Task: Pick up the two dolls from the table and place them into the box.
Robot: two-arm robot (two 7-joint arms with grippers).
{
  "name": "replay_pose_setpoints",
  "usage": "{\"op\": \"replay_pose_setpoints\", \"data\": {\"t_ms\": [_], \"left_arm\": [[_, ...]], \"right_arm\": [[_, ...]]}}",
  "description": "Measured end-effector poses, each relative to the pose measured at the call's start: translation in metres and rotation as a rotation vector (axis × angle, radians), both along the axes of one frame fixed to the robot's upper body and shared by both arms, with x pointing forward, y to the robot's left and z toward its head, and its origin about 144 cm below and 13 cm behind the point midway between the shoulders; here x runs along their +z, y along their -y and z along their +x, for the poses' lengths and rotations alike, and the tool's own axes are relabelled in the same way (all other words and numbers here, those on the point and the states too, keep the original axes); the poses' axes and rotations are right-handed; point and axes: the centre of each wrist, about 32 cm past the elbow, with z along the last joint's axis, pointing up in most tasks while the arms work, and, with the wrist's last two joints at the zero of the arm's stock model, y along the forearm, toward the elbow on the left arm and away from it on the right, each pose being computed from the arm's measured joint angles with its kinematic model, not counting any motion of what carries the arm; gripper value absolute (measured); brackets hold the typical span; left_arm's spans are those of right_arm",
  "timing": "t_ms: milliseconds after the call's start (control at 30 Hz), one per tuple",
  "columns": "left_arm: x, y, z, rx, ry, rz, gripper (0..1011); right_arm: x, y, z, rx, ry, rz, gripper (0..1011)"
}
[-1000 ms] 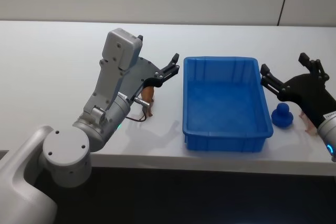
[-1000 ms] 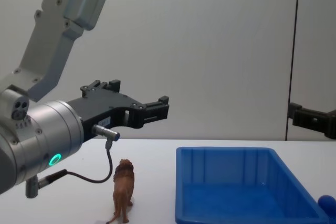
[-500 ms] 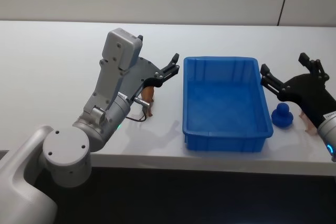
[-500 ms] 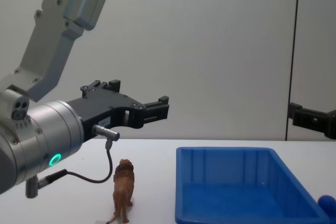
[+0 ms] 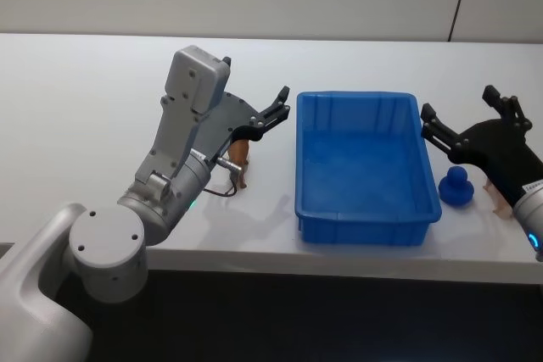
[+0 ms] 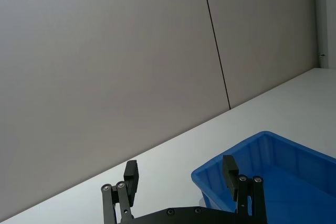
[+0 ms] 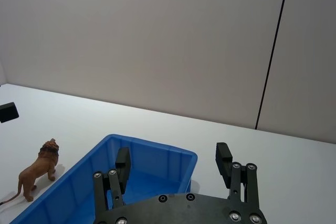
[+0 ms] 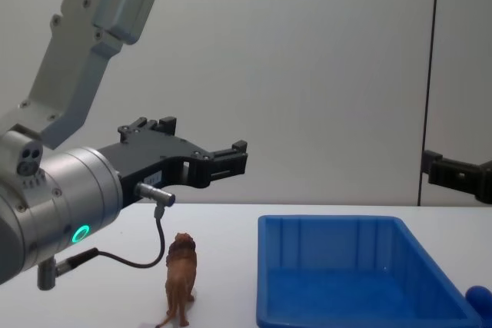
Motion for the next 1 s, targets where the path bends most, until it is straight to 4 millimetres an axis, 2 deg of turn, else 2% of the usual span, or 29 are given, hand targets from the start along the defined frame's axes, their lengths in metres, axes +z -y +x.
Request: {"op": "replay_pose_setpoints", "data": {"t_ms": [467, 1000], "left_arm": [[0.000, 0.000, 0.000, 0.000, 0.000, 0.000, 1002], [0.000, 0.000, 0.000, 0.000, 0.000, 0.000, 1002]], "right_arm": [[0.000, 0.001, 0.000, -0.004, 0.000, -0.002, 1001], [-0.010, 0.017, -0.010, -0.103, -0.043, -0.063, 1000]]}}
